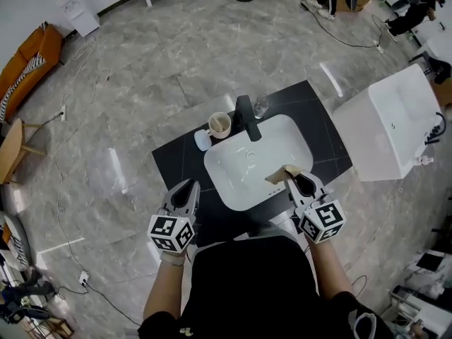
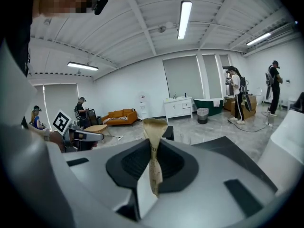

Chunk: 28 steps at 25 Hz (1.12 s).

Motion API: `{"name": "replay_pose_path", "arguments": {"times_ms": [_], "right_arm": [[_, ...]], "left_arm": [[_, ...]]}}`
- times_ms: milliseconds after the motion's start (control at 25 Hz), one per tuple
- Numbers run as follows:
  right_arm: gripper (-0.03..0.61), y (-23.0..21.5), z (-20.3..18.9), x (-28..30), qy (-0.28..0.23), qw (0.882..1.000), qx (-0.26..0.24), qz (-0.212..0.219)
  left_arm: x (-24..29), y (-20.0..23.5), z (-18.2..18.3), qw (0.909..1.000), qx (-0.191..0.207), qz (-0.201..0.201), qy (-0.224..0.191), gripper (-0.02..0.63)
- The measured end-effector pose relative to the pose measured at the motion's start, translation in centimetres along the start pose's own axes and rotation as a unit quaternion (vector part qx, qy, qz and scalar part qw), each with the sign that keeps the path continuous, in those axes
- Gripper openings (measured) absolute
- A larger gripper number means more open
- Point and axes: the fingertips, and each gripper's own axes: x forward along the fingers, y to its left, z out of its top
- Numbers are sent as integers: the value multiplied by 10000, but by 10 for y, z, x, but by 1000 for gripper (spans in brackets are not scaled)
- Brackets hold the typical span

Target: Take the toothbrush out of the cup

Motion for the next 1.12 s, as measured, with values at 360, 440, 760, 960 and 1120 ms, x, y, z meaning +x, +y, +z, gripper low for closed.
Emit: {"name": "replay_pose_path", "arguments": {"times_ms": [360,440,760,960,1120], "right_arm": [[57,3,-22,-28,122,9982,291,-501],[57,3,-30,-35,164,9973,367,-617],[57,3,-54,-55,291,9909,711,-1105],[57,8,-63,-58,381,9872,854,-1290],[57,7,-73,-62,445,9839,947,-1447]], "left_arm": [[67,14,12,9988,335,-302,195,161],[81,16,11,9983,381,-376,243,167],[136,30,3,9975,392,-415,409,192],[165,37,-2,9966,450,-468,507,201],[184,36,-1,9951,633,-534,542,213]]}}
